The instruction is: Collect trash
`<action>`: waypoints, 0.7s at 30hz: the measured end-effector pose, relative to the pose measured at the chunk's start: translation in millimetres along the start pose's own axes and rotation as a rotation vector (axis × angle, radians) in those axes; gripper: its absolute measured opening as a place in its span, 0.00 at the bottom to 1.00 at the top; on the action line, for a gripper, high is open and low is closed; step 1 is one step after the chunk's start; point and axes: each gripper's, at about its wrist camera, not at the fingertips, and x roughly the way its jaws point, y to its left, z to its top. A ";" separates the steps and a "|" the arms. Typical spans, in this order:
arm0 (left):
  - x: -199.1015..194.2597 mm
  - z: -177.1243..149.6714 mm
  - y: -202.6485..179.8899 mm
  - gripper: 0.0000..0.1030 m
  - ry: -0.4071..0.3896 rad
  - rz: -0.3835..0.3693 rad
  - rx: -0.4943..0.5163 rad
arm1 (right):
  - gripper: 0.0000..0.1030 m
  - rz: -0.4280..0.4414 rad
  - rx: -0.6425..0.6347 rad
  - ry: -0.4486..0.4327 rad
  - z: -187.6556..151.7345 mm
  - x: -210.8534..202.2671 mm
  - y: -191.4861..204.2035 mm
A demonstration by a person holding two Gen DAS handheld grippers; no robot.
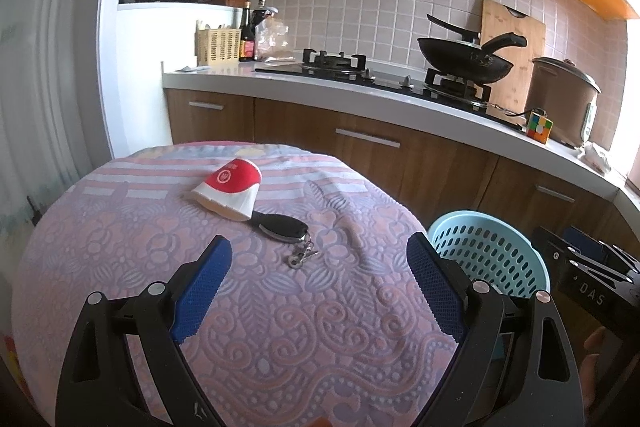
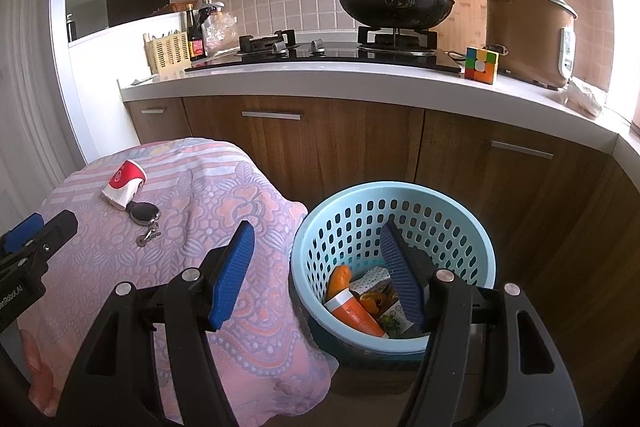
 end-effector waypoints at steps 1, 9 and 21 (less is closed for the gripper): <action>-0.3 -0.2 0.2 0.84 0.000 0.001 -0.001 | 0.60 0.000 0.000 0.001 -0.2 0.2 0.0; -0.5 -0.6 -0.9 0.84 -0.004 0.003 0.007 | 0.60 0.000 0.001 0.002 -1.2 1.1 -0.8; -6.4 -1.5 -9.7 0.84 -0.034 0.009 0.043 | 0.60 -0.002 0.005 0.003 -2.1 1.4 -2.7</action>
